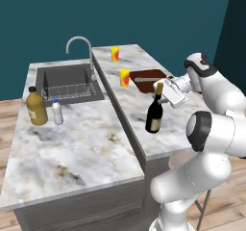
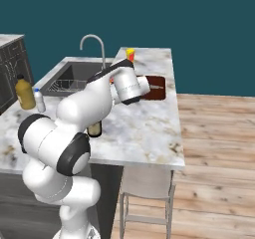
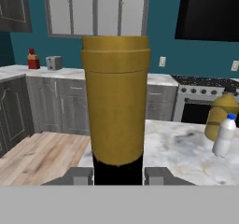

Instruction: Place the drinks on the dining counter in a tight cluster.

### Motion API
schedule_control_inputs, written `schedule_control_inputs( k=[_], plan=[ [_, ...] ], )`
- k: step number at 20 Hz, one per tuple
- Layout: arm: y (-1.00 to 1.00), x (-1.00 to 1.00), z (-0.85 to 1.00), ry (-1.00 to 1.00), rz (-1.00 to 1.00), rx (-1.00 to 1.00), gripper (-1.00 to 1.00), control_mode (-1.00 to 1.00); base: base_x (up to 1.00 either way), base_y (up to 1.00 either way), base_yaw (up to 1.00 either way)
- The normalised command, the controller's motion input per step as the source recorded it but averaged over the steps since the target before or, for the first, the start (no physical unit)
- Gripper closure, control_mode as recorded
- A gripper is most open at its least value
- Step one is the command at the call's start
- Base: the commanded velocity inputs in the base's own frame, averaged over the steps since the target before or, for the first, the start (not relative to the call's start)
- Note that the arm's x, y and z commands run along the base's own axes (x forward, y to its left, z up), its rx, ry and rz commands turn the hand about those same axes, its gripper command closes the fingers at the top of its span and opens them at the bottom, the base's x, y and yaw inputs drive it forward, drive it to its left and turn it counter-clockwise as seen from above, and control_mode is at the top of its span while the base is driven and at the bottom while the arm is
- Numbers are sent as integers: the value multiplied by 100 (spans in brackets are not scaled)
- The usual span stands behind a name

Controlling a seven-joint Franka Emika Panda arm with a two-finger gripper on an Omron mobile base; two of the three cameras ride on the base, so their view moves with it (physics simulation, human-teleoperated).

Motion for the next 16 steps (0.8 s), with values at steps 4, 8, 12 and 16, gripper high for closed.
schedule_control_inputs(
  k=[4,8,12,16],
  plan=[
    [0,0,0,0,0,0,-100,-100,0,0,0],
    [0,0,0,0,0,0,-100,-100,0,0,0],
    [0,0,0,0,0,0,-100,-100,0,0,0],
    [0,0,-5,-1,0,0,-100,-100,0,0,0]
  ],
)
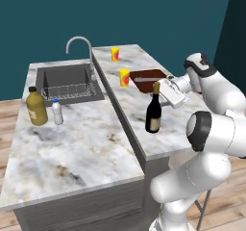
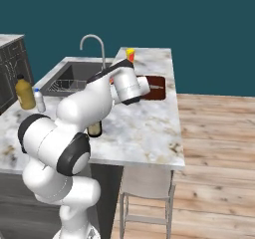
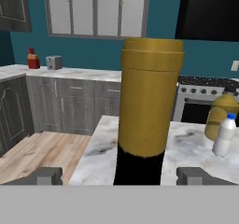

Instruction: Place the drinks on the dining counter in a tight cluster.

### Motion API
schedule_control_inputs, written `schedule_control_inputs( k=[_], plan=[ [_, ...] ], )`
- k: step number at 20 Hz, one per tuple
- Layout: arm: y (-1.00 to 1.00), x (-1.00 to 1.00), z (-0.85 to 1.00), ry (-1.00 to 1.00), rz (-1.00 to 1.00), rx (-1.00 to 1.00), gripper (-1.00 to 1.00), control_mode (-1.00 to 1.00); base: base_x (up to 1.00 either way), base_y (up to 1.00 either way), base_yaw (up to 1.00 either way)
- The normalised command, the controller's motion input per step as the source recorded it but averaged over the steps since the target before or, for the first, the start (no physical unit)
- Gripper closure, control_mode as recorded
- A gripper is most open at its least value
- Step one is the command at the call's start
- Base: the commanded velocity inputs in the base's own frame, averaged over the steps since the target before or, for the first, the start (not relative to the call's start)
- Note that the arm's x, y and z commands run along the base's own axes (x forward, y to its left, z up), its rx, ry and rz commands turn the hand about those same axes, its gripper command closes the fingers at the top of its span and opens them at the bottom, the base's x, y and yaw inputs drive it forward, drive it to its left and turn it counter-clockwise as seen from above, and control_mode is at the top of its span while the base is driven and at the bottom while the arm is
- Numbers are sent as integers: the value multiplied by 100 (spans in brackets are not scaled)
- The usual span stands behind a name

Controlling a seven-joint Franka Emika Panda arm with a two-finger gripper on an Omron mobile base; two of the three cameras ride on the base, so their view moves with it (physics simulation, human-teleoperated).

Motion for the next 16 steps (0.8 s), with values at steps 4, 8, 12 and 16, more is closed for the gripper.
schedule_control_inputs(
  k=[4,8,12,16],
  plan=[
    [-11,0,-3,-1,0,0,-100,-100,0,0,0],
    [-55,0,-1,0,-6,1,-100,-100,0,0,0],
    [-38,0,10,0,-4,5,-100,-100,0,0,0],
    [-18,-27,37,1,-6,2,-100,-100,0,0,0]
  ],
)
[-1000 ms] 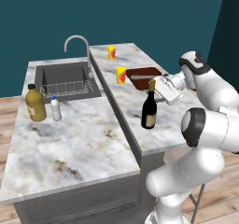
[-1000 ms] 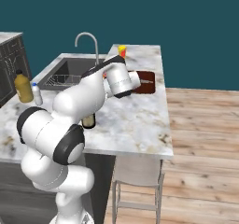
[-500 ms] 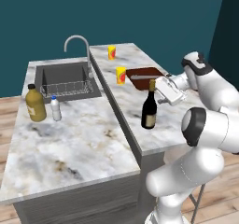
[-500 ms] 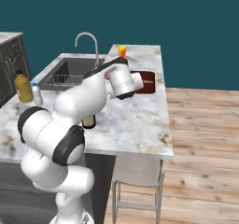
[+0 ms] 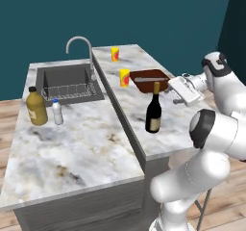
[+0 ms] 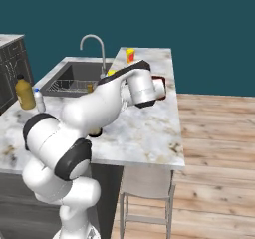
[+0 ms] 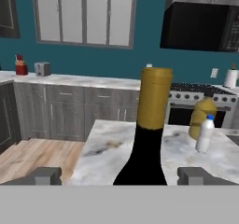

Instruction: Place the drinks on the dining counter in a tight cluster.

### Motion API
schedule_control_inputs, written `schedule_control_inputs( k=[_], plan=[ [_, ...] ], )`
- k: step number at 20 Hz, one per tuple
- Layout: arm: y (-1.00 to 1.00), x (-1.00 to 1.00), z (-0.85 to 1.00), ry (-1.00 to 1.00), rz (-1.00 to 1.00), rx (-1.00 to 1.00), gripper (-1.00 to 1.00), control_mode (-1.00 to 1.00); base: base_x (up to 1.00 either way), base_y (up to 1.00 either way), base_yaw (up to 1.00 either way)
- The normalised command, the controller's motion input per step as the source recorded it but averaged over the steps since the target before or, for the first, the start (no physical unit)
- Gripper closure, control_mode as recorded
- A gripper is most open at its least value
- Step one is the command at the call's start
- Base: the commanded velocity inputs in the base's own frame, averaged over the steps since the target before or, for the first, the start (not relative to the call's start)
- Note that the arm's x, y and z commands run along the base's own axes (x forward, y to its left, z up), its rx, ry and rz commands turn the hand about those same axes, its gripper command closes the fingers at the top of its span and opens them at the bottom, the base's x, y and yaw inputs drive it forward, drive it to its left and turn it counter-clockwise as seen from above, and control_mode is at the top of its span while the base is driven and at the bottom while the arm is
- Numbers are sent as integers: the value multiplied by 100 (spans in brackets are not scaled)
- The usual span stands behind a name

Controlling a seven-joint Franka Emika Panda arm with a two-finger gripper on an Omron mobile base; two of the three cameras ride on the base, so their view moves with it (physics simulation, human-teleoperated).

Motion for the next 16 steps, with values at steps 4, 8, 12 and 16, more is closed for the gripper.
schedule_control_inputs(
  k=[4,8,12,16],
  plan=[
    [0,-88,19,8,-21,0,-100,-100,0,0,0],
    [1,-86,0,20,-36,-1,-100,-100,0,0,0],
    [12,-63,-5,20,-52,-3,-100,-100,0,0,0],
    [11,-41,-13,16,-63,-9,-100,-100,0,0,0]
  ],
)
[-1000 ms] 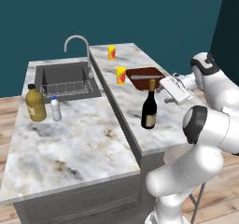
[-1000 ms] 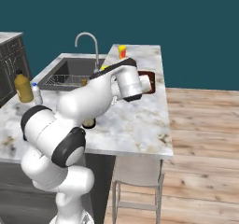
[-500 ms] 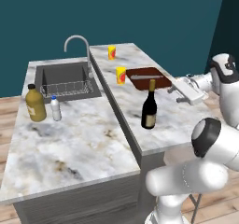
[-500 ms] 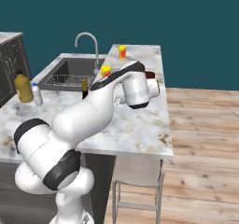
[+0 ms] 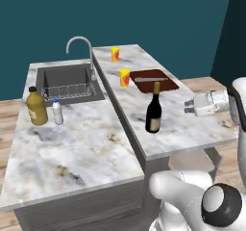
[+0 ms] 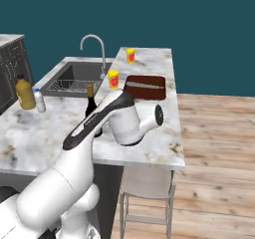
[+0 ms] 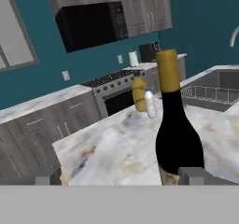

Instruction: Place the drinks on the dining counter in a tight cluster.

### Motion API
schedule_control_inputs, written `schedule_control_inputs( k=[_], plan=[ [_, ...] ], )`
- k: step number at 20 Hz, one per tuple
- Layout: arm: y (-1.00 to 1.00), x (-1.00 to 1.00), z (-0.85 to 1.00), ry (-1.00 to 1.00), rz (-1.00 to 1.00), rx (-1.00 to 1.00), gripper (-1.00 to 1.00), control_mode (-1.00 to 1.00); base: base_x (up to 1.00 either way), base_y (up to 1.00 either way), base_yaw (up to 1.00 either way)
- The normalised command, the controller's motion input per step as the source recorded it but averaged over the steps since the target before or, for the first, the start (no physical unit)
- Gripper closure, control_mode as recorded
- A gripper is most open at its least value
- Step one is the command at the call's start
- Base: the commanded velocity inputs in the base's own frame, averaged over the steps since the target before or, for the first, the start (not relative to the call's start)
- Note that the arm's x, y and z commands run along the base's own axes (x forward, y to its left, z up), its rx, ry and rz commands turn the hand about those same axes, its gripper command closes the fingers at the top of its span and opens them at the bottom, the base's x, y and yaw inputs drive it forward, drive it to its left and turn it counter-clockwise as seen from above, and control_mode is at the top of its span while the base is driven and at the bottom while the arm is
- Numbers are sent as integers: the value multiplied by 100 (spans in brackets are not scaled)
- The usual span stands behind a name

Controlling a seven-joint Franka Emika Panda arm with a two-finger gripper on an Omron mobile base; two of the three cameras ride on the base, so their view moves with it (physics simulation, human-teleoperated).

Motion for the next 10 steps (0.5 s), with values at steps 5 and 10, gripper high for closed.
schedule_control_inputs(
  k=[5,10],
  plan=[
    [-12,-6,-18,31,-60,-20,-100,-100,0,0,0],
    [-2,0,0,53,-56,-20,-100,-100,0,0,0]
  ],
)
